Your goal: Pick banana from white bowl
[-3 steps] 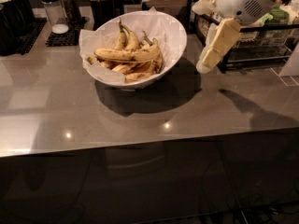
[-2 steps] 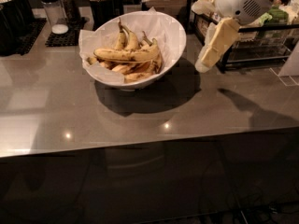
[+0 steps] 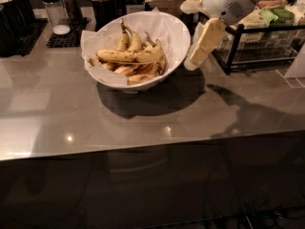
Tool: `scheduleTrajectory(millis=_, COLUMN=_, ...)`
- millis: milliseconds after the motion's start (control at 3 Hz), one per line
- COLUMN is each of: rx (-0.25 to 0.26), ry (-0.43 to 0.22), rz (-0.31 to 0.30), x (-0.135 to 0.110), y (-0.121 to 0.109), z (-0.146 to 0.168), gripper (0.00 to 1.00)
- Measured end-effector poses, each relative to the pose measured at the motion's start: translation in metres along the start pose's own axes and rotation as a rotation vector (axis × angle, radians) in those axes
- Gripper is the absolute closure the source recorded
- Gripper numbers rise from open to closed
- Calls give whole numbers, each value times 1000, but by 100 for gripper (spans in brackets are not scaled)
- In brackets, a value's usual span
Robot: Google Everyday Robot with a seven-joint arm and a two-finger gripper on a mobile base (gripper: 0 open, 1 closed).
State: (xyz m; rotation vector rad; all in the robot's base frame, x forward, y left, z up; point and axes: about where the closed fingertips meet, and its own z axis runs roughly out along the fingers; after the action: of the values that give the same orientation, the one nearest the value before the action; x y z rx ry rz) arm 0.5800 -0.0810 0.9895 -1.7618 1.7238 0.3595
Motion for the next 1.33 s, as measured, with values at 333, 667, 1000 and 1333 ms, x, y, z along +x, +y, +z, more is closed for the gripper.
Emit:
scheduleTrajectory(millis=333, rx=-20, ry=-44, rz=-41, x=-18, y=-16, z=22, gripper=0)
scheduleTrajectory(millis=667, rx=-20, ry=-46, rz=-43, x=-19, y=-18, z=23, gripper=0)
scheduleTrajectory(millis=1000, rx=-28, ry=-61, rz=-40, x=-19, y=-18, z=32, gripper=0)
scheduleTrajectory(millis=1333, rx=-92, ry=-89, rz=-86, x=-36, y=-23, z=66, gripper=0)
